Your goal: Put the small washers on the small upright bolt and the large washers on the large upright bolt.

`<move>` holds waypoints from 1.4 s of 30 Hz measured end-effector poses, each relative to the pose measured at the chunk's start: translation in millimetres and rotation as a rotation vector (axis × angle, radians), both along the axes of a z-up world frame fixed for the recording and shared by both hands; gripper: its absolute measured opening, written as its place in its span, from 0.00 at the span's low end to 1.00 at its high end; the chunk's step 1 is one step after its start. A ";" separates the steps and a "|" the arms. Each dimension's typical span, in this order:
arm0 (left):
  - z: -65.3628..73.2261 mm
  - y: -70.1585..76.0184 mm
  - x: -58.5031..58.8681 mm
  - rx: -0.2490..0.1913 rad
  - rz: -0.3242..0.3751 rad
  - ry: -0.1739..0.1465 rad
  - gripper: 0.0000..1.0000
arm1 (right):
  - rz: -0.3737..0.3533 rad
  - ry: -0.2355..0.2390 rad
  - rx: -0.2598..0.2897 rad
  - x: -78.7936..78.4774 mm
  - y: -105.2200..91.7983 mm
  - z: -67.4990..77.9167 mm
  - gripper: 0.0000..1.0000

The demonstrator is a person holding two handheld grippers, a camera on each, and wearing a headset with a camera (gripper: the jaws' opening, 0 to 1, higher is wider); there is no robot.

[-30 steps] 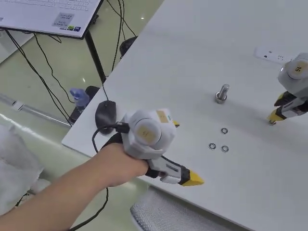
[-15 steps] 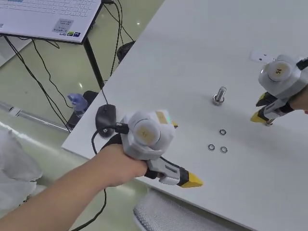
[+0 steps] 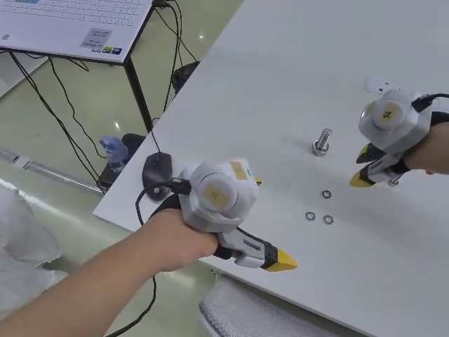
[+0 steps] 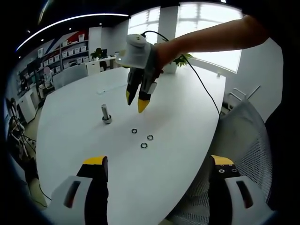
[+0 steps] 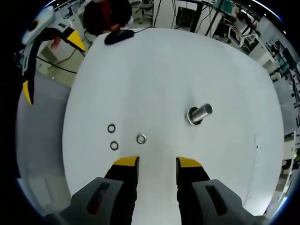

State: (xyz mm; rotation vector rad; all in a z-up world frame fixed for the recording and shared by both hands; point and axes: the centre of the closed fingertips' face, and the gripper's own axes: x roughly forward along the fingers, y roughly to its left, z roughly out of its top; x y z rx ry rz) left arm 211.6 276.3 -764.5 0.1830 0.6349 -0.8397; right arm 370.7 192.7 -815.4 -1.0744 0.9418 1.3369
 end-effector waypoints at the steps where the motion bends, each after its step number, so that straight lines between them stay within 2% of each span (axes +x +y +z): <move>1: 0.2 0.0 -0.3 -0.003 0.001 0.000 0.89 | 0.000 0.003 0.003 -2.4 1.0 -0.3 0.33; 16: 1.1 2.3 -0.8 -0.008 0.003 -0.008 0.88 | 0.024 0.038 0.036 -22.9 13.2 -10.4 0.33; 23: 1.0 3.9 -2.3 -0.006 -0.001 -0.010 0.87 | 0.023 0.054 0.039 -26.3 18.6 -23.2 0.31; 34: 1.8 4.5 -1.7 -0.002 -0.005 -0.017 0.87 | 0.030 0.053 0.033 -25.9 20.7 -39.8 0.29; 42: -0.9 3.6 -4.4 -0.006 -0.004 -0.008 0.87 | 0.031 0.052 0.022 -25.0 23.0 -48.9 0.28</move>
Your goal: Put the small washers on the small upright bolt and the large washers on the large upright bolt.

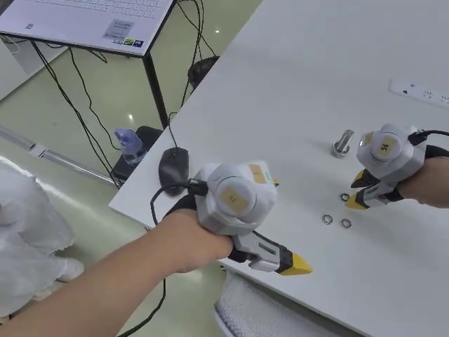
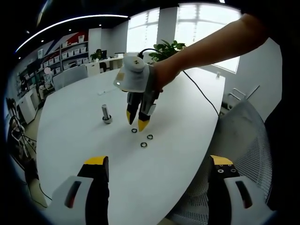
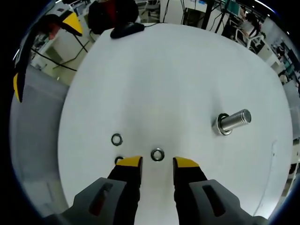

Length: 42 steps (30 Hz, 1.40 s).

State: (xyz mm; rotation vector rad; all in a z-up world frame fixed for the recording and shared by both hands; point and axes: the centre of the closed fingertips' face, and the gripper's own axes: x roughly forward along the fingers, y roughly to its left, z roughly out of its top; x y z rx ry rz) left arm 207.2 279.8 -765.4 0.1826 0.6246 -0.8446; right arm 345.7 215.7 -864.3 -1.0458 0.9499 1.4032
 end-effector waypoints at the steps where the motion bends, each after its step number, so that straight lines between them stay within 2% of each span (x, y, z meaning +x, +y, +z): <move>1: 0.0 0.1 -0.1 -0.001 0.000 0.000 0.87 | -0.001 0.002 0.000 -0.7 0.2 -0.3 0.27; 13: -0.3 2.0 -1.1 -0.007 0.006 0.006 0.85 | 0.008 0.006 -0.006 -3.4 2.3 -5.0 0.27; 28: -2.8 2.7 -4.5 -0.014 0.014 0.013 0.83 | 0.015 -0.011 -0.014 -2.9 1.6 -7.6 0.22; 33: -3.1 2.9 -4.9 -0.013 0.014 0.012 0.83 | 0.036 -0.017 -0.031 -4.3 2.7 -8.1 0.19; 42: -4.0 2.7 -7.4 -0.018 0.021 0.016 0.82 | 0.016 -0.026 -0.056 -1.4 1.8 -9.1 0.15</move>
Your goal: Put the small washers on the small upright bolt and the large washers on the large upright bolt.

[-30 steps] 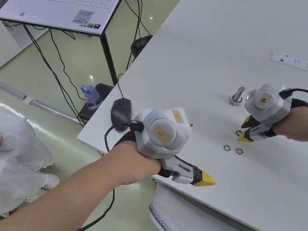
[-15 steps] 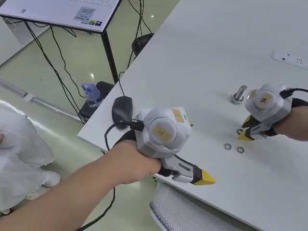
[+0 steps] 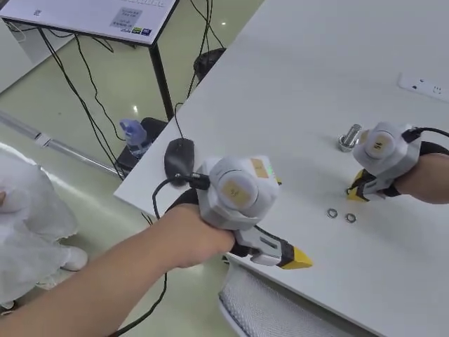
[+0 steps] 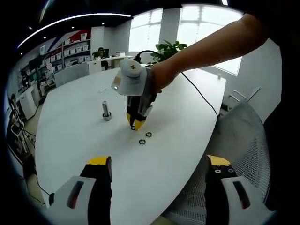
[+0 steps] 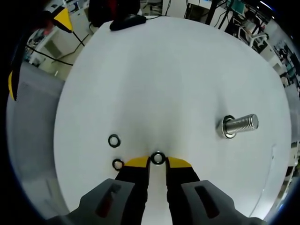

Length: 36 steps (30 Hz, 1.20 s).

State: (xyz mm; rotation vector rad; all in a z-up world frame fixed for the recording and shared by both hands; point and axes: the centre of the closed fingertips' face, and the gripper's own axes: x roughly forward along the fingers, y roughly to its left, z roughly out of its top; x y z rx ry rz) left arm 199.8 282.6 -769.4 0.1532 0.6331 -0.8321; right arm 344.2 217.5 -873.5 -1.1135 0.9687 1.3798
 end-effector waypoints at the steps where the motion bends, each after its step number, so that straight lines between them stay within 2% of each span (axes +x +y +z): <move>1: 0.2 -0.2 -0.4 0.000 0.000 -0.001 0.81 | -0.001 0.000 -0.002 0.1 -0.1 0.0 0.14; 3: 0.3 -0.5 -0.8 -0.001 0.001 -0.001 0.81 | -0.026 0.006 -0.004 0.1 0.2 0.0 0.13; 19: 2.3 -1.8 -4.4 0.002 0.002 0.000 0.80 | -0.054 0.004 0.001 -1.3 -3.4 2.2 0.13; 23: 3.7 -2.3 -1.4 0.001 0.015 -0.012 0.82 | -0.069 0.011 0.009 -1.3 -8.1 7.8 0.13; 31: 1.1 -6.9 -0.1 0.006 -0.001 -0.009 0.82 | -0.100 0.009 0.019 1.8 -26.4 22.5 0.13; 36: 3.2 -7.0 3.3 0.011 -0.005 -0.024 0.82 | -0.127 0.005 0.022 3.9 -45.0 28.7 0.13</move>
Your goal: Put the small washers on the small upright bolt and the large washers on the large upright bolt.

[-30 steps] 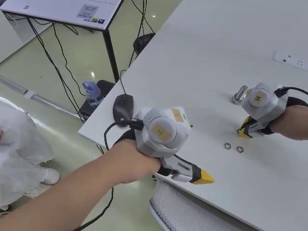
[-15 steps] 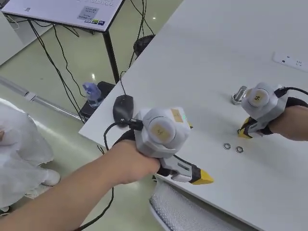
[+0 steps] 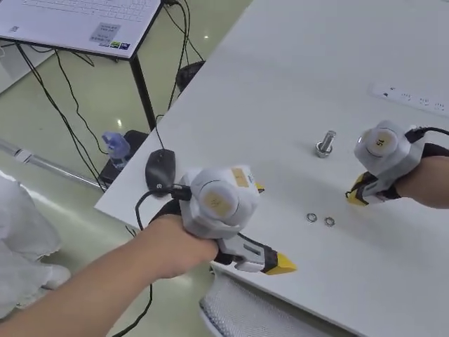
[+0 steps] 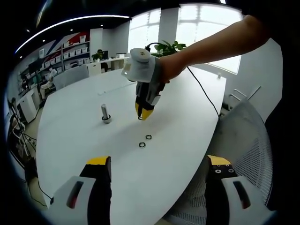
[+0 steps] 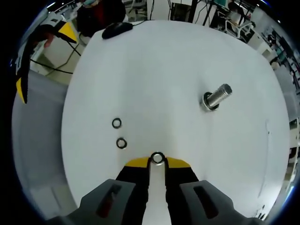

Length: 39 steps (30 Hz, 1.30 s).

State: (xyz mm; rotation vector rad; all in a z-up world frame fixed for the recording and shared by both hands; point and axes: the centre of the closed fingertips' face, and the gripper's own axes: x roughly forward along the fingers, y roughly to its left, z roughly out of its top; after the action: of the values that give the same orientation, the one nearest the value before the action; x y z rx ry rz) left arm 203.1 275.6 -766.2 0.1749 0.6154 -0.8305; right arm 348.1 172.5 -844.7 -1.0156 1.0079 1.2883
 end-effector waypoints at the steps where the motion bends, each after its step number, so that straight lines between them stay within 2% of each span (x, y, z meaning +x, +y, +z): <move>1: 0.3 0.6 0.6 0.003 0.001 -0.002 0.83 | -0.006 -0.001 -0.002 0.7 -5.2 1.0 0.13; 12: -1.0 3.5 5.1 0.005 0.008 0.007 0.84 | -0.072 -0.022 -0.015 18.2 -52.0 12.7 0.13; 19: -0.4 2.5 9.6 -0.005 0.026 0.002 0.85 | -0.104 -0.034 -0.021 31.5 -73.3 17.6 0.13; 32: -2.9 -0.3 11.5 -0.031 0.033 0.010 0.91 | -0.153 -0.049 -0.034 59.5 -94.2 21.2 0.13; 37: -4.8 -0.1 11.9 -0.036 0.034 0.017 0.93 | -0.168 -0.060 -0.025 69.5 -94.7 26.3 0.13; 39: -3.6 -0.4 13.0 -0.046 0.039 0.009 0.96 | -0.171 -0.066 -0.025 74.2 -93.5 28.5 0.13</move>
State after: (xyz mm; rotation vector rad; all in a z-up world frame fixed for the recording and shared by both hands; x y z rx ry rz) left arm 216.1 275.2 -769.8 0.1169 0.6063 -0.8072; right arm 422.4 79.1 -816.2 -0.9628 1.0392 1.0982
